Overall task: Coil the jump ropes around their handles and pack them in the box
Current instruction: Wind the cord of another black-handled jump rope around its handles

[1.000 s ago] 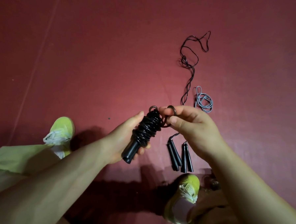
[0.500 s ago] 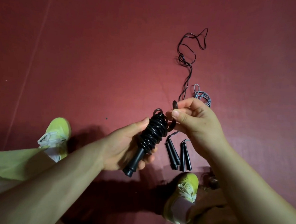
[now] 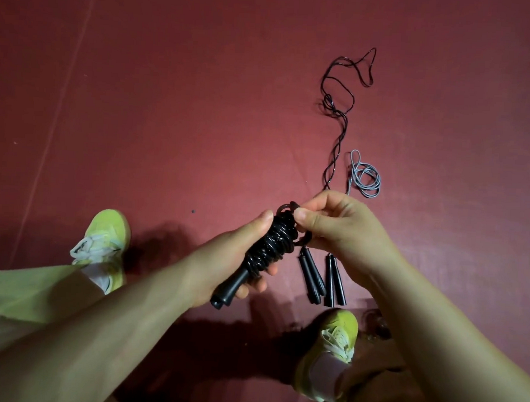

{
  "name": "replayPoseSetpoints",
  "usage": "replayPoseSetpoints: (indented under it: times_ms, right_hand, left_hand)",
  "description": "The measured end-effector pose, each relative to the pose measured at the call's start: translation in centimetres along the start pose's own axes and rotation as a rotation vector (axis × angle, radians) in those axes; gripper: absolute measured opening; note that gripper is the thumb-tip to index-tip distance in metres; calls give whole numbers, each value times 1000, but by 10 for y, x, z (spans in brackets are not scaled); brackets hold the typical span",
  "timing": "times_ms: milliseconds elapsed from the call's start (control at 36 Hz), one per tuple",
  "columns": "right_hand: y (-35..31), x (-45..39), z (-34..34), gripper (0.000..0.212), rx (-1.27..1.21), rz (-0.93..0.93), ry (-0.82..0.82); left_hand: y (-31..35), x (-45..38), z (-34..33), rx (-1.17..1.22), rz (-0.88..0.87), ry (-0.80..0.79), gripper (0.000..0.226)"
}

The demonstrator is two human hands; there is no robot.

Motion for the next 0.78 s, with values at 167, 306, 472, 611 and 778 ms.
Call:
replayPoseSetpoints:
  times_ms: [167,306,472,611,778]
  right_hand:
    - [7,-3,7,17,-127,-73,101]
    - [4,-4,8,17,-79,-11,112]
    - [9,0,-1,16,-87,-118,18]
    - [4,1,-3,17,-44,-76,-22]
    - [3,0,-8,20,153,-16,-41]
  left_hand:
    - [5,-2,7,-46,-35,43,65]
    - [7,-3,10,-4,-27,40,51]
    - [6,-7,18,71,-37,81,56]
    - [10,-4,19,77,-68,83,52]
    - [17,3,20,-13,-148,173,19]
Point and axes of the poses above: each hand's wrist, its own x-axis away from the middle knuckle, its own z-axis out of the back of the hand, y = z × x, the point moved 8 cm from there along -x, towards the middle knuckle, and after that the axes turned 12 degrees about z, right-handed, at the moved point
